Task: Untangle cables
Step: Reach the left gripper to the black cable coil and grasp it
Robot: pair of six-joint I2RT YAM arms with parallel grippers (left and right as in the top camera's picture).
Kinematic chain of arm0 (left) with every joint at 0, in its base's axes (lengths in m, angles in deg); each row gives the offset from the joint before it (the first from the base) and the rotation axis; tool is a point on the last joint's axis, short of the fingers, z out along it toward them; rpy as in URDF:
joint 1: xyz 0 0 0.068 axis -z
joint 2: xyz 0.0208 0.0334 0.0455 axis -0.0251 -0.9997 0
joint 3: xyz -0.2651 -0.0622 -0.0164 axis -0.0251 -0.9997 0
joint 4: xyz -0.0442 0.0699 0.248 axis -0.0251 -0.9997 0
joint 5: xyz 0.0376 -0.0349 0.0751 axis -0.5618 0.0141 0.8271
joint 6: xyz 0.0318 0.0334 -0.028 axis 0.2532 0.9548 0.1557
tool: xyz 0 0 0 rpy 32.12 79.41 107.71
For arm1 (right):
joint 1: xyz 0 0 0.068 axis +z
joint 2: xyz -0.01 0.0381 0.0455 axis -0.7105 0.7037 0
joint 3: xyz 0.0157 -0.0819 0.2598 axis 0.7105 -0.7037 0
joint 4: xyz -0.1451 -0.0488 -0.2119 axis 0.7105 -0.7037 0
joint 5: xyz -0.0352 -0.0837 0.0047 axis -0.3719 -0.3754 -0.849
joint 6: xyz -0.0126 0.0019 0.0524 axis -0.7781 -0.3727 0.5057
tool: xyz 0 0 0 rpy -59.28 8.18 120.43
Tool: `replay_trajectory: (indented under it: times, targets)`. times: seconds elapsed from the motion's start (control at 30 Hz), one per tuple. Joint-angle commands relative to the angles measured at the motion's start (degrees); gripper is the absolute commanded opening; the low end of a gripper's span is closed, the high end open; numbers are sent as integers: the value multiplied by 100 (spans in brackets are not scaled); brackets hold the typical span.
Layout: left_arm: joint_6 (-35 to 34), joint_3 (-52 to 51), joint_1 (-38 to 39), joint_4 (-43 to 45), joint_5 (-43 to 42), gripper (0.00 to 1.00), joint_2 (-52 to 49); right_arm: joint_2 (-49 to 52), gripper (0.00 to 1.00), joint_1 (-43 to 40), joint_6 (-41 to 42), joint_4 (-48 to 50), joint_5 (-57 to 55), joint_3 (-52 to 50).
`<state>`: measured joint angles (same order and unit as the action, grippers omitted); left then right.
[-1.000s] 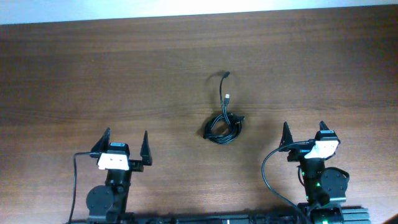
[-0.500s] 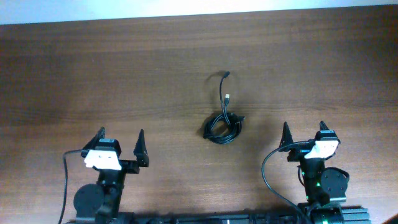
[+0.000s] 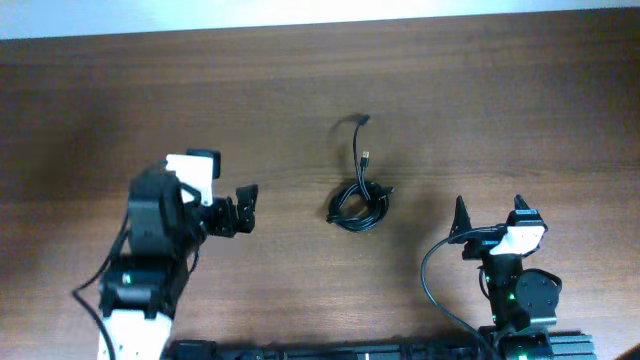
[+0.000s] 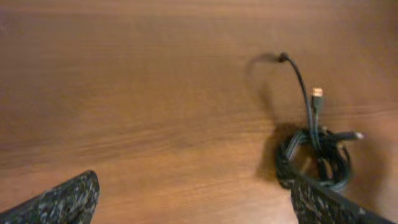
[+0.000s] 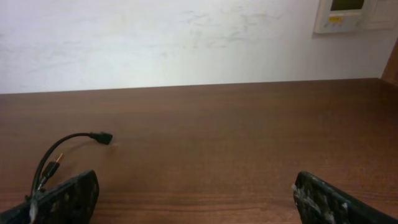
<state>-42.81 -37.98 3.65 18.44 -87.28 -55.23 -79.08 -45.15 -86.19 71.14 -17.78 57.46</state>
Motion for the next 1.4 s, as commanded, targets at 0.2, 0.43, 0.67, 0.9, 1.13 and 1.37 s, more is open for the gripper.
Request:
replay_trajectory:
  times: [0.2,0.43,0.67,0.9,1.13,1.37]
  targets:
    - [-92,492,17,-4,-3108,99,-1307,-28,99,57,46,-39,-111,-26]
    - [-2046,490,55,35,-3036,91,-1834,-28,99,57,44,-39,-111,-26]
    - [-3718,490,1233,-4,-1694,87,-2065,-28,99,57,44,-39,-111,-26]
    - [-6214,490,2321,-111,-155,88,-2116,-28,99,57,46,-39,-111,-26]
    - [-6437,490,2682,660,-188,89,-3346,-28,99,57,44,-39,-111,-26]
    - [-6437,490,3069,1840,-197,96,-4140,-28,99,57,44,-39,-111,-26]
